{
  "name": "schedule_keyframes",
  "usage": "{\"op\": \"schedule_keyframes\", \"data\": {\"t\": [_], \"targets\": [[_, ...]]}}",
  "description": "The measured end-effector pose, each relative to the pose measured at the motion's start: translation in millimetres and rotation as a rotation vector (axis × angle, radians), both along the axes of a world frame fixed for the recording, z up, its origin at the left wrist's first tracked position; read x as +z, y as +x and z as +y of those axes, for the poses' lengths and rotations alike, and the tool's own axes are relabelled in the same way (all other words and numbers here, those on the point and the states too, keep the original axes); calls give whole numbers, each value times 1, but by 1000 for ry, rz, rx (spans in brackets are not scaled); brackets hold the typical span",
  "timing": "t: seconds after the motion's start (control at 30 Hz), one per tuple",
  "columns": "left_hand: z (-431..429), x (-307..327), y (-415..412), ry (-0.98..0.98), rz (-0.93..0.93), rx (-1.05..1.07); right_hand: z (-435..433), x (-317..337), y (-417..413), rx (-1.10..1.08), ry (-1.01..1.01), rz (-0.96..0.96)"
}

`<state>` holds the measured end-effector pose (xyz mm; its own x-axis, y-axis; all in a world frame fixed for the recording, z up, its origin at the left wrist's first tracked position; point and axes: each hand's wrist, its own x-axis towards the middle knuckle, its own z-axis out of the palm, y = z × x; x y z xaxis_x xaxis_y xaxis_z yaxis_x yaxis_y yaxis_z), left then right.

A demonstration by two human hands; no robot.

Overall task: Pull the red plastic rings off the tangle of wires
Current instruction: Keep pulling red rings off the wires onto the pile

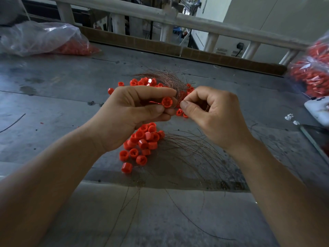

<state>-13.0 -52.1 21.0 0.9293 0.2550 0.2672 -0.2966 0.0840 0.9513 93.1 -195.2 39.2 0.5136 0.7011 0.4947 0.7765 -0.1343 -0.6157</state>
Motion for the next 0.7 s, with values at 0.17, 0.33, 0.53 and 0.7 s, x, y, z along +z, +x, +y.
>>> {"op": "schedule_keyframes", "data": {"t": [0.17,0.33,0.53,0.7], "targets": [[2,0,0,-11,-14,-13,0,2,1,4,-7,2],[2,0,1,-77,-35,-81,1,0,0,48,-56,44],[0,-2,2,-99,-5,-111,5,-5,-3,86,-105,49],[3,-2,3,-128,-6,-78,-4,2,24,-85,-97,71]]}}
